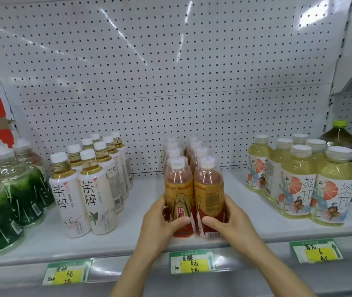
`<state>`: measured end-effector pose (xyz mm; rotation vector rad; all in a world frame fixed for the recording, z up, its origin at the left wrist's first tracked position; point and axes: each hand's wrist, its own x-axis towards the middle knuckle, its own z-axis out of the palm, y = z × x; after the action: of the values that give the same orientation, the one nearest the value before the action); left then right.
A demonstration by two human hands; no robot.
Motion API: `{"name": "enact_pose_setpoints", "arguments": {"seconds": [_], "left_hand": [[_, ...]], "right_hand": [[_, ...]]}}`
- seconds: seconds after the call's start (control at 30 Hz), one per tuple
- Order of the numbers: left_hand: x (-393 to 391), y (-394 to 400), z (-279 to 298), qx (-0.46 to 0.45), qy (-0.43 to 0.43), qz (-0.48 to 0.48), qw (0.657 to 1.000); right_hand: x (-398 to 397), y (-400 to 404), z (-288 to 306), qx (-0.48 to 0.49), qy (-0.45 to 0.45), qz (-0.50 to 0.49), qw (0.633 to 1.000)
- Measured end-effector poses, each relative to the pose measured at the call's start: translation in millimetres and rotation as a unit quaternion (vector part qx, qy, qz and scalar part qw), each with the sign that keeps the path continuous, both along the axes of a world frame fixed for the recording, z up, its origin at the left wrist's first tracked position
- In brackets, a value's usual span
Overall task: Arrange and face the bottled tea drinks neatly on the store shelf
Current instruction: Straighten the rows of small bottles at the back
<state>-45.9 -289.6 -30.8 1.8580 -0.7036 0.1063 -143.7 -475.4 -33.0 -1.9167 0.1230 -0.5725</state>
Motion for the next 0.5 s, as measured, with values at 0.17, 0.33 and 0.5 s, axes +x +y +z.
{"name": "enact_pose_setpoints", "arguments": {"seconds": [0.17,0.33,0.5], "left_hand": [[7,2,-13,-0.019,0.057,0.023,0.998],[22,12,1,0.04,0.122,-0.147,0.981],[27,16,5,0.03,0.133,-0.173,0.976]], "right_hand": [[0,4,-6,0.044,-0.009,0.054,0.998],[14,3,6,0.108,-0.004,0.105,0.989],[17,-1,4,0.13,0.001,0.13,0.983]]}}
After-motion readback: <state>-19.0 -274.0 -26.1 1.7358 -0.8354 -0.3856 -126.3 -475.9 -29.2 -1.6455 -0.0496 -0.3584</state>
